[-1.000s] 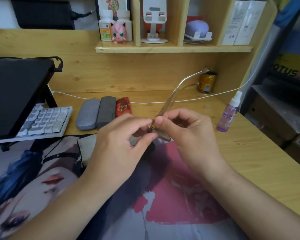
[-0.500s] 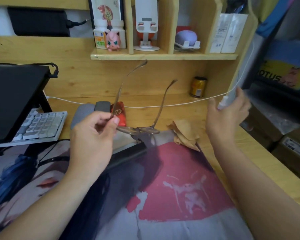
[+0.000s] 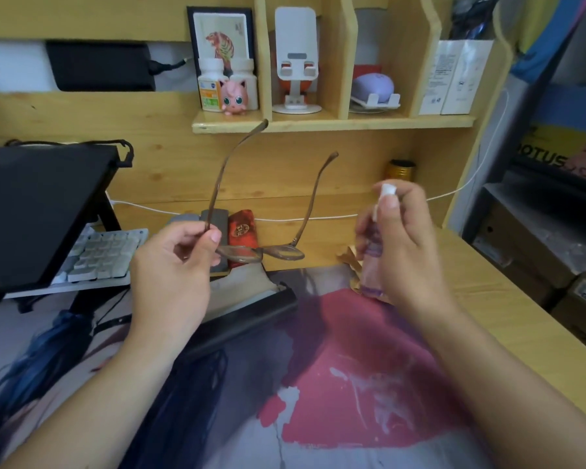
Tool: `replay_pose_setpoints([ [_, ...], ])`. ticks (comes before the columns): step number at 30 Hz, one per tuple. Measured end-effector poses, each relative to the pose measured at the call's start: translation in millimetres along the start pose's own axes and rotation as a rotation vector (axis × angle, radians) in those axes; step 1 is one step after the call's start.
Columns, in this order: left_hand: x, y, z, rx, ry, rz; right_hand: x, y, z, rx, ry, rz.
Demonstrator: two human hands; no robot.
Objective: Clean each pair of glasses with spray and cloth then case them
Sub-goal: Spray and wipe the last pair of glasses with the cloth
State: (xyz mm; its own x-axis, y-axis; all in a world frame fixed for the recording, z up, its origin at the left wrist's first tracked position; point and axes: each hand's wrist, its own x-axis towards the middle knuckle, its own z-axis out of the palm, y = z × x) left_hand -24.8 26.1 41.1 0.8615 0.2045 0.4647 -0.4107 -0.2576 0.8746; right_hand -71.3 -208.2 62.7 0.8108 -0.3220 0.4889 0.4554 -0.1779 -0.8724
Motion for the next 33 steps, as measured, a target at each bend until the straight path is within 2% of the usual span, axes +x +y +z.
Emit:
replay_pose_setpoints([
  [3, 5, 0, -6, -0.01, 0.014, 0.037, -18, 2, 22, 0.15, -0.233, 0.062],
  [6, 6, 2, -9, -0.015, 0.022, 0.08, -24, 11, 31, 0.246, -0.339, 0.109],
  [14, 6, -1, -8, -0.076, 0.003, 0.134, -34, 28, 34, 0.237, -0.366, 0.071],
  [18, 8, -2, -9, -0.138, 0.039, 0.189, -49, 34, 43, 0.052, -0.391, 0.083],
  [20, 9, -3, -12, -0.149, 0.066, 0.277, -51, 36, 44, -0.01, -0.394, 0.094],
  [23, 13, -9, -21, 0.006, 0.079, 0.555, -43, 24, 43, 0.063, -0.404, 0.123],
  [26, 14, -11, -23, 0.154, 0.113, 0.769, -39, 1, 41, 0.45, -0.446, 0.463],
  [27, 13, -10, -22, 0.165, 0.112, 0.825, -42, -6, 42, 0.506, -0.472, 0.537],
  [30, 11, -9, -16, 0.16, 0.06, 0.956, -52, -15, 47, 0.433, -0.524, 0.574],
  [33, 8, -7, -12, 0.153, 0.005, 1.047, -55, -16, 54, 0.308, -0.496, 0.53],
])
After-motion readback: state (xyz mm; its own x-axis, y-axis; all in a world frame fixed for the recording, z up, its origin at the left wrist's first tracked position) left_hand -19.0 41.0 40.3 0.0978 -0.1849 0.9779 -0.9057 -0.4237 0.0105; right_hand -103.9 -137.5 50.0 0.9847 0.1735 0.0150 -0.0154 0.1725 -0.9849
